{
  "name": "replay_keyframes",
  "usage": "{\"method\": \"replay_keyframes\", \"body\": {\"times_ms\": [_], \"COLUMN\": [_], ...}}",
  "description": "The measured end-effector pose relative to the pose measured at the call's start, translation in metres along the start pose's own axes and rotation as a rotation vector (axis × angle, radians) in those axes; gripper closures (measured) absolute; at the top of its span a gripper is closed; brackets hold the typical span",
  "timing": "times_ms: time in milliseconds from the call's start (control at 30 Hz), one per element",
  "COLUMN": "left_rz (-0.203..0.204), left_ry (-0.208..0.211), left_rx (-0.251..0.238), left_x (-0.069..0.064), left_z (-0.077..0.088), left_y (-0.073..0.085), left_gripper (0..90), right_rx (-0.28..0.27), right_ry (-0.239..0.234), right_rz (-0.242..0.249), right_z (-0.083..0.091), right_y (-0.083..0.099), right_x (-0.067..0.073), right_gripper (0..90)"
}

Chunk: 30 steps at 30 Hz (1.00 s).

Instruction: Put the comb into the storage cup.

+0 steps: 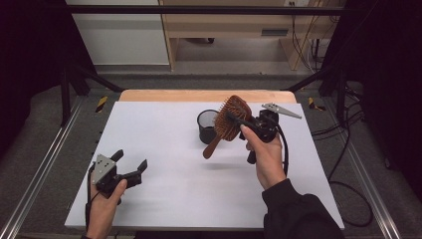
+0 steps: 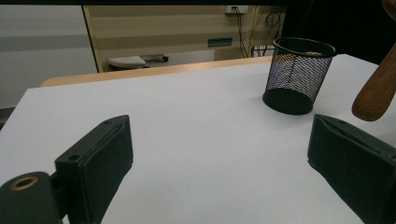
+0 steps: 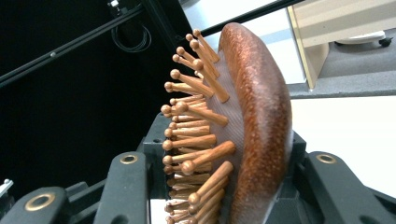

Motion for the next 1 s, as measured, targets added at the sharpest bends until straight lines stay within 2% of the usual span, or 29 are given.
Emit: {"method": "replay_keyframes", "body": {"times_ms": [400, 567, 767, 1000], "left_rz": [0.004, 0.007, 0.001, 0.014], "left_ry": [-0.001, -0.002, 0.001, 0.011], "left_rx": [0.003, -0.002, -0.004, 0.006], "left_x": [-0.001, -0.001, -0.002, -0.002], "left_z": [-0.001, -0.001, -0.002, -0.002], "left_y": [0.001, 0.001, 0.0, 0.002], "left_gripper": [7.3, 7.3, 7.6, 7.5], "right_rx": [-0.016, -0.023, -0.027, -0.044], "right_ry": [-0.014, -0.017, -0.023, -0.025], "right_rz": [0.006, 0.021, 0.016, 0.011], "right_z": [-0.002, -0.008, -0.015, -0.023], "right_y": [-0.021, -0.032, -0.042, -0.057], "right_x": [0.009, 0.014, 0.017, 0.019], "right_gripper": [52.3, 52.2, 52.2, 52.2]}}
Point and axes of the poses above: each handheld gripper's, and its own axes: z roughly backward along the jaws, y roughly out of its underside, x roughly to its left, the point moved 10 cm from there along -z, roughly forward along the jaws, and after that the axes turned 1 degree about y, right-handed, at the moved point
